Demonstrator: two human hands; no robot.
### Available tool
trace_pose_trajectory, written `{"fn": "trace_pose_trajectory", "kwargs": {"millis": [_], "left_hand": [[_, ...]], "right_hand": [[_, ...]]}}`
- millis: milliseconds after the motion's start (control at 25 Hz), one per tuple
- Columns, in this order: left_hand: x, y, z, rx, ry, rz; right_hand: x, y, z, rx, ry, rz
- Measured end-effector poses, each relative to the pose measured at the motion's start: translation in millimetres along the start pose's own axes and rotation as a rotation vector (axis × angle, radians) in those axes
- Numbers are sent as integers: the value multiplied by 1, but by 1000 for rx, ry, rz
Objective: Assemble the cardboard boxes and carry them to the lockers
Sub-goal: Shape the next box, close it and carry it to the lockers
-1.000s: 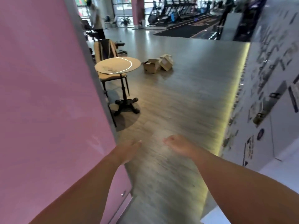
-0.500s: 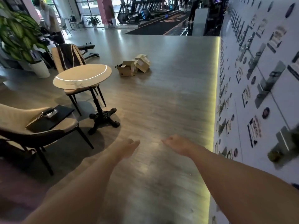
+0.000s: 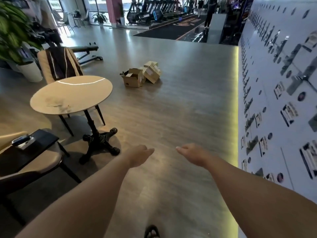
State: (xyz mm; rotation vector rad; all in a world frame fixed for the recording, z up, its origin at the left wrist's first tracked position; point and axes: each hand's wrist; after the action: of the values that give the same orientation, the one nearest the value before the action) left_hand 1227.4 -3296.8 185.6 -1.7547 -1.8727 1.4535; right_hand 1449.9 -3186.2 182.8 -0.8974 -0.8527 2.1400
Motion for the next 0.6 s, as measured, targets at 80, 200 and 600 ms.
{"fn": "trace_pose_trajectory", "kwargs": {"millis": [80, 200, 600], "left_hand": [[53, -38, -7, 4, -3, -25], [126, -93, -29, -14, -4, -41], [408, -214, -81, 19, 33, -82]], "right_hand": [[54, -28, 15, 8, -2, -16], [128, -67, 34, 10, -6, -27], [412, -187, 4, -4, -10, -39]]}}
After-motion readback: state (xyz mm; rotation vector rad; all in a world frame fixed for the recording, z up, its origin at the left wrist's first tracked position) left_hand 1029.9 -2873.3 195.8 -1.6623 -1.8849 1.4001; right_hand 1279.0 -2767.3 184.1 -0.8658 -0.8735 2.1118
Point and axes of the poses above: each hand's wrist, its own x-axis towards the middle knuckle, its own y-axis out of the palm, z = x × y, and after that the axes turned 2 degrees about -x, right-handed
